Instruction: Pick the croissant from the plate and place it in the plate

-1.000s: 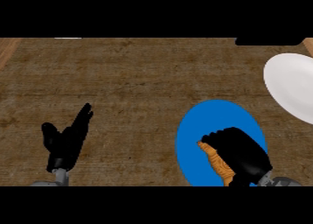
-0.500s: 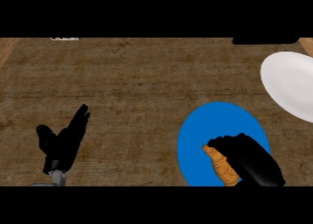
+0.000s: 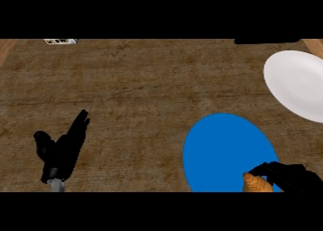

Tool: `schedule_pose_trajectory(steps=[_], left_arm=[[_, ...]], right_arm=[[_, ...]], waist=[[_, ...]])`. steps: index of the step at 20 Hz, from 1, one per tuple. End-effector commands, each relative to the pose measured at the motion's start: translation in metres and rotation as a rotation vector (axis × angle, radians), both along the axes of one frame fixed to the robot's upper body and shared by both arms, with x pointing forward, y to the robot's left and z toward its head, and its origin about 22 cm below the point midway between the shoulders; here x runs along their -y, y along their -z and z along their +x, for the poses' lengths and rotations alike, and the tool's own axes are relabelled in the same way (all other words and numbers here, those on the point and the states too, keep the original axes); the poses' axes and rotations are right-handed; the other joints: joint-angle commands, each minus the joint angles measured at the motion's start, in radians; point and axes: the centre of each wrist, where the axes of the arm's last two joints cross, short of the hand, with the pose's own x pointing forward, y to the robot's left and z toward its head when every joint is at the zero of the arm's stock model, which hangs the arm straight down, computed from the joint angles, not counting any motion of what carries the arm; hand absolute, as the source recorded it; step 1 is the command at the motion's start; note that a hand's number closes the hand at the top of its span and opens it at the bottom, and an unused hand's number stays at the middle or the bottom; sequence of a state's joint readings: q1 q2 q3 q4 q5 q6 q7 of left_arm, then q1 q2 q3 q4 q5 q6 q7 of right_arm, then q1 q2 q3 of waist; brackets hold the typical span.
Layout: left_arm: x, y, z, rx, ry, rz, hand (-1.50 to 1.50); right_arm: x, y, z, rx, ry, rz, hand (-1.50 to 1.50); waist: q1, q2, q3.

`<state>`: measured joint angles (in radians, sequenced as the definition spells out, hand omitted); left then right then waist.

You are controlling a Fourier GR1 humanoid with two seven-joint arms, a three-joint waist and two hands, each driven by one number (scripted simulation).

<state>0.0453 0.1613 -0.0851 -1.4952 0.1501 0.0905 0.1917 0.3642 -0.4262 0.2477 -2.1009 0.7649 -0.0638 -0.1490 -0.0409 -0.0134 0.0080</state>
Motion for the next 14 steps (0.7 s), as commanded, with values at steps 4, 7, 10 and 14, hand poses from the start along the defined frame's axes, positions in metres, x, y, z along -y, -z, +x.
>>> schedule_pose_trajectory(steps=[4, 7, 10, 14], left_arm=[[-0.003, 0.009, 0.001, -0.064, 0.003, -0.017, 0.0], [0.006, -0.004, 0.011, -0.066, 0.024, -0.021, 0.0], [-0.011, 0.006, 0.022, -0.056, 0.001, -0.019, 0.0], [0.011, 0.004, 0.015, -0.049, 0.033, -0.003, 0.0]], right_arm=[[0.045, -0.028, -0.021, 0.11, 0.199, 0.282, 1.5], [0.074, -0.023, -0.007, 0.118, 0.291, 0.362, 1.5], [0.096, -0.019, 0.003, 0.097, 0.302, 0.472, 1.5], [0.135, -0.015, 0.035, 0.152, 0.349, 0.581, 1.5]], waist=[[0.01, 0.011, -0.007], [0.028, 0.014, -0.006], [0.026, 0.016, -0.007], [0.042, 0.015, -0.007]])
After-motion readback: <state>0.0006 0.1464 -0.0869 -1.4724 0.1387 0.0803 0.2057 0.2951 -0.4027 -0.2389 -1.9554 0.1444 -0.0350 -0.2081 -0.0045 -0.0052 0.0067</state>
